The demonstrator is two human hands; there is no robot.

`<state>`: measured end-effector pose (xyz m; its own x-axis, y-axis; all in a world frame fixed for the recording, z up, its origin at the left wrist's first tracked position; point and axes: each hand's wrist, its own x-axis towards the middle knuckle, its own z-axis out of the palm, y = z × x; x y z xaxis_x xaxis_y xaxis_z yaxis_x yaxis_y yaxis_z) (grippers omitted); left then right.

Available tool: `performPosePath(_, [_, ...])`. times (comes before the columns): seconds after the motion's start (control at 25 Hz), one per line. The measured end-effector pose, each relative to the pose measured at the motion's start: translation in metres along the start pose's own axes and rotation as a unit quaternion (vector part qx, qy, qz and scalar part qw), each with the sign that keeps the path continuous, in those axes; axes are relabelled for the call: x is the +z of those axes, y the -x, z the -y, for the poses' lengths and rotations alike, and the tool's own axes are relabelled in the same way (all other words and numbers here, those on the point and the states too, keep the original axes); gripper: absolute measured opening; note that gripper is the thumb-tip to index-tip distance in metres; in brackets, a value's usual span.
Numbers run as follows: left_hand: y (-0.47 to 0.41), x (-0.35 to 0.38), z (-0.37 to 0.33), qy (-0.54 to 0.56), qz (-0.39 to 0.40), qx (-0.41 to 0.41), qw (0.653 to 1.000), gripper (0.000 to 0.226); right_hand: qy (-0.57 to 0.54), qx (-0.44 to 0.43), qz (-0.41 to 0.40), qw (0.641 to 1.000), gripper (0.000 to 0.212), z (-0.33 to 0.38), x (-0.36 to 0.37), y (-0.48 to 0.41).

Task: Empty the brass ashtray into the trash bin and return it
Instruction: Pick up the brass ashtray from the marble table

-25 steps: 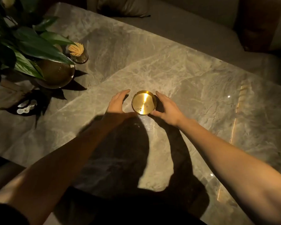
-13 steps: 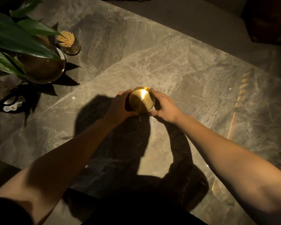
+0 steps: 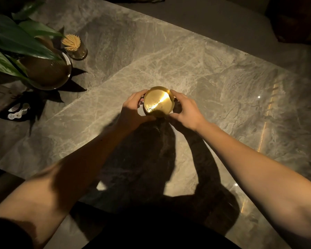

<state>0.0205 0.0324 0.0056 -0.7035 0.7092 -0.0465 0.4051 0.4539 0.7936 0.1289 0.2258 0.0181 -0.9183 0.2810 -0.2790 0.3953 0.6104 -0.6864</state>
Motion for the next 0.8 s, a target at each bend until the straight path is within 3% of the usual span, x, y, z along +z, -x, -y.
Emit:
performPosePath(0.16, [0.001,0.005,-0.021,0.09,0.036,-0.037,0.995,0.1,-0.046,0.014,-0.039,0.998,0.082,-0.001,-0.016,0.026])
performPosePath(0.44, [0.012,0.045,-0.074,0.149,0.05,-0.018,0.987,0.097,-0.074,0.009,-0.07,0.995,0.086,-0.019,-0.062,0.092])
performPosePath(0.6, [0.017,0.068,-0.121,0.199,0.086,0.019,0.976,0.095,-0.127,0.009,-0.083,0.988,0.073,-0.043,-0.107,0.139])
performPosePath(0.8, [0.029,0.115,-0.184,0.181,0.096,0.063,0.977,0.104,-0.132,-0.005,-0.121,0.984,0.099,-0.085,-0.143,0.191])
